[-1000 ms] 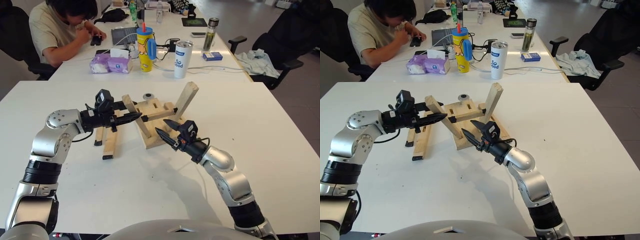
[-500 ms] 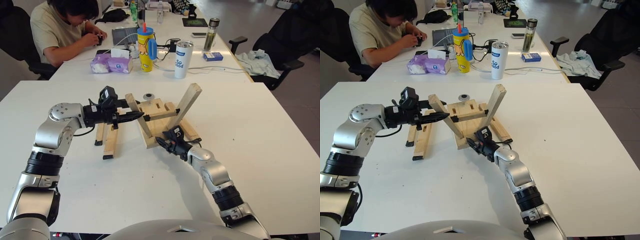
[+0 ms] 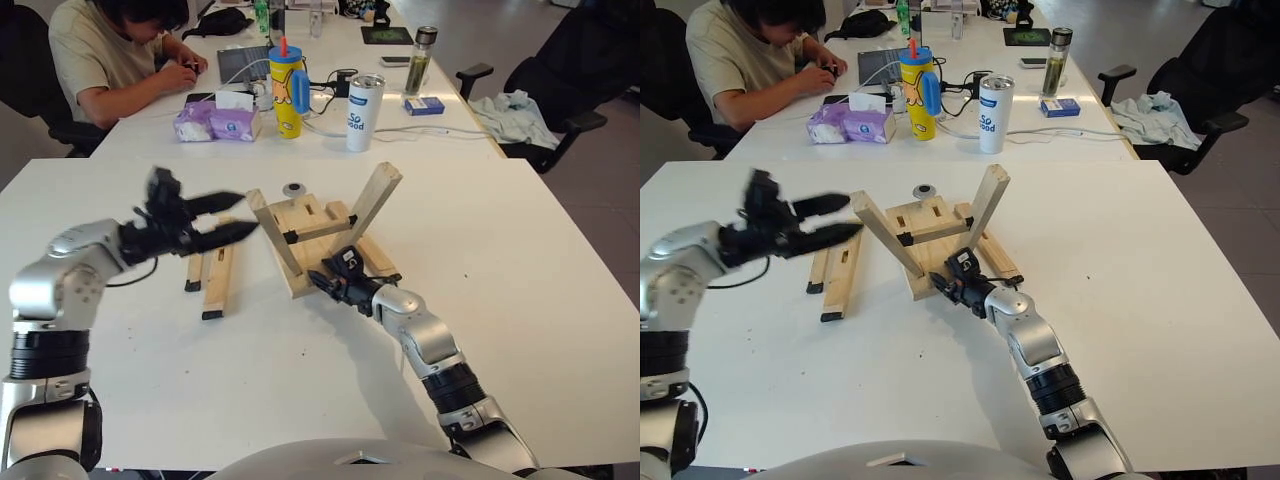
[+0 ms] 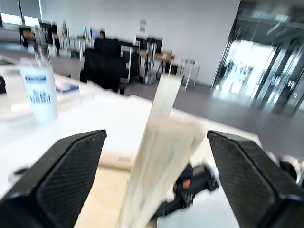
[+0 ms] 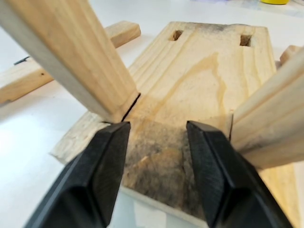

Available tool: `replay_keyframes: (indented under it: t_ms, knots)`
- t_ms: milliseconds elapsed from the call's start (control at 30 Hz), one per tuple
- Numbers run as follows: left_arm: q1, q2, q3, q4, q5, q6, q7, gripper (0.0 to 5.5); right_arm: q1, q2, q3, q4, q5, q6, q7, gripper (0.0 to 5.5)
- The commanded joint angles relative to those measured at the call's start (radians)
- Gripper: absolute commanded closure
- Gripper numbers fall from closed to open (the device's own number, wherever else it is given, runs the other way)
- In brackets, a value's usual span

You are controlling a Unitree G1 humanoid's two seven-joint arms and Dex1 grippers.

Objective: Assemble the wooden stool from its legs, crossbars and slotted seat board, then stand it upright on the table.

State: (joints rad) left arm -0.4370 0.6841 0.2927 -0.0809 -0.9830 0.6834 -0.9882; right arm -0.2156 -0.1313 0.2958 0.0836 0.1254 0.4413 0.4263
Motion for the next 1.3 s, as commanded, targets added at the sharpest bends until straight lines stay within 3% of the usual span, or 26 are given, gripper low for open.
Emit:
replay_keyframes:
  t_ms: [33,133,267,300,333,400,500,700,767,867,967,1000,1067,1300]
  knots:
    - [-0.331,-0.149,0.115,-0.083,-0.266,-0.017,0.357,1.56,0.077,-0.023,0.018,0.1,-0.027,0.089,-0.004,3.31]
    - [-0.32,-0.216,-0.048,-0.149,-0.122,0.004,0.475,1.56,0.075,-0.021,0.02,0.111,-0.029,0.086,-0.003,3.31]
    - [-0.017,-0.194,-0.546,-0.072,0.308,0.084,0.611,1.56,0.066,-0.012,0.029,0.118,-0.031,0.089,-0.002,3.31]
    - [0.063,-0.182,-0.634,-0.059,0.384,0.072,0.625,1.56,0.061,-0.009,0.032,0.123,-0.031,0.09,0.0,3.31]
    - [0.12,-0.2,-0.648,-0.035,0.407,0.063,0.642,1.56,0.056,-0.008,0.033,0.128,-0.033,0.092,0.0,3.31]
    - [0.089,-0.244,-0.554,0.004,0.448,-0.035,0.687,1.56,0.051,-0.01,0.032,0.143,-0.035,0.097,-0.001,3.31]
    - [-0.112,-0.305,-0.365,-0.044,0.395,-0.195,0.689,1.56,0.058,-0.006,0.025,0.156,-0.032,0.095,-0.008,3.31]
    - [-0.402,-0.36,-0.132,-0.26,0.206,-0.26,0.76,1.56,0.052,-0.008,0.036,0.196,-0.039,0.084,0.002,3.31]
    - [-0.398,-0.351,-0.127,-0.291,0.197,-0.22,0.783,1.56,0.052,-0.008,0.033,0.199,-0.037,0.083,0.002,3.31]
    - [-0.174,-0.326,-0.23,-0.263,0.28,-0.068,0.837,1.56,0.044,-0.004,0.037,0.207,-0.038,0.081,0.003,3.31]
    - [0.161,-0.275,-0.514,-0.143,0.475,0.005,0.849,1.56,0.032,-0.001,0.042,0.211,-0.038,0.084,0.008,3.31]
    - [0.218,-0.283,-0.557,-0.118,0.51,-0.003,0.849,1.56,0.028,-0.001,0.041,0.214,-0.038,0.084,0.008,3.31]
    - [0.196,-0.317,-0.553,-0.1,0.548,-0.038,0.862,1.56,0.025,-0.003,0.038,0.219,-0.037,0.084,0.008,3.31]
    - [-0.068,-0.386,-0.285,-0.208,0.611,-0.314,0.951,1.56,0.021,-0.003,0.035,0.233,-0.034,0.057,0.018,3.31]
